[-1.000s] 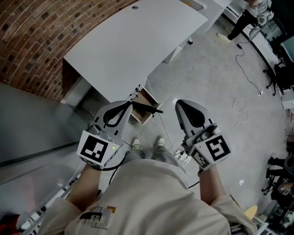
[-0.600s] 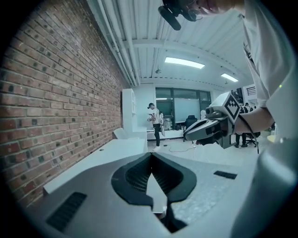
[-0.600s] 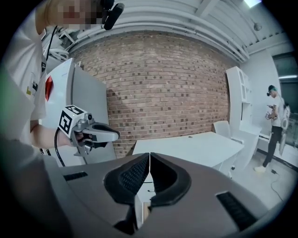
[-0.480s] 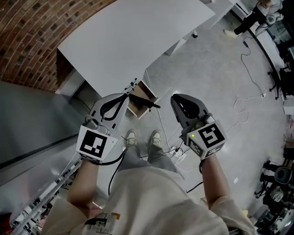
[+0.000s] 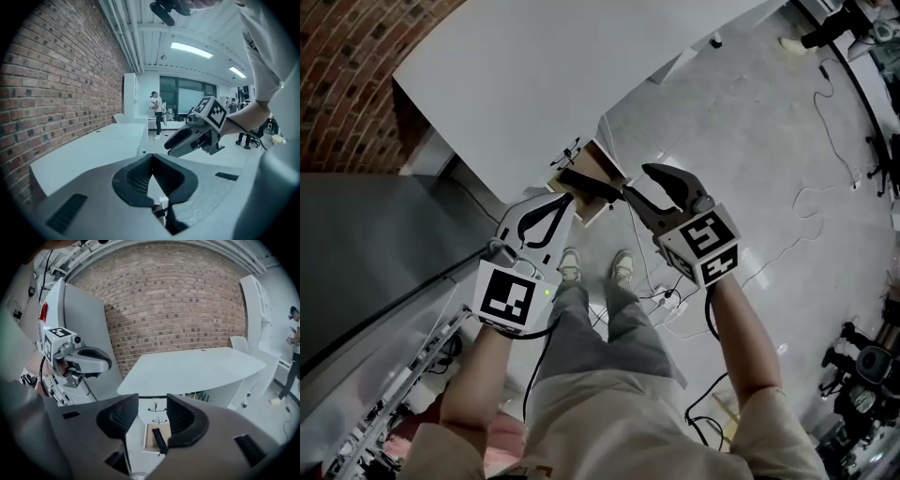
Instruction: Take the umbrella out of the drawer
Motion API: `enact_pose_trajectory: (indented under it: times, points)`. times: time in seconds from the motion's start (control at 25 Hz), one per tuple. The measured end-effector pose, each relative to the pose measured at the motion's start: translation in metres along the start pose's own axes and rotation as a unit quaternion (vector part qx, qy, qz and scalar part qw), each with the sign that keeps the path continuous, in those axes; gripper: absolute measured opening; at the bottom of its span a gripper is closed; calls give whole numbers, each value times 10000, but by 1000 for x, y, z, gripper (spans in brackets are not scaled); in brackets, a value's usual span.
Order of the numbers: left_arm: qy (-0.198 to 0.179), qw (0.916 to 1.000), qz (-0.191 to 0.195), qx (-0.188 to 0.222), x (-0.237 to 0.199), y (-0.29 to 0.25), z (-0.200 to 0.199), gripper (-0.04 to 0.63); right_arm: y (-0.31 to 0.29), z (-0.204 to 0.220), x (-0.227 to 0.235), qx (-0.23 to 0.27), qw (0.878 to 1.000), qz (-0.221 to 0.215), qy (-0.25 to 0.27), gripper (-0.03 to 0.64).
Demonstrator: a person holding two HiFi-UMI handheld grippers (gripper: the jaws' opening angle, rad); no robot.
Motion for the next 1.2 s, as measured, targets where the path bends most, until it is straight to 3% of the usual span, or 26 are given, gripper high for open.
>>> enact_pose_trajectory:
  times: [0.2, 0.44, 0.76, 0.88, 0.96, 1.2]
  points:
    - [56, 9998, 136, -152, 2, -47, 83, 8, -73, 78, 14, -437, 9987, -63, 245, 195]
    - [140, 9990, 243, -339, 12, -107, 185, 8, -145, 186, 36, -723, 9974, -54, -53, 256]
    - [95, 9972, 388, -630, 23, -179, 290, 8, -227, 320, 71, -1397, 9897, -119, 272, 276]
    - [147, 9959, 418, -786, 24, -198, 332, 8, -261, 367, 76, -1594, 9868, -272, 1, 280]
    - [228, 9952, 412, -855, 22, -210, 358, 8, -285, 393, 79, -1730, 9840, -374, -205, 282]
    - [250, 9923, 512, -1100, 23, -241, 428, 8, -341, 460, 91, -2212, 9747, -318, 85, 285]
Point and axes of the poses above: the fingertips, and each gripper's own axes: y backward along the fingers, x to its right, z out of its underside, the point moved 3 cm from there along y, backward along the fingers, and after that the axes turned 3 degrees about -y, right-handed, at the moved point
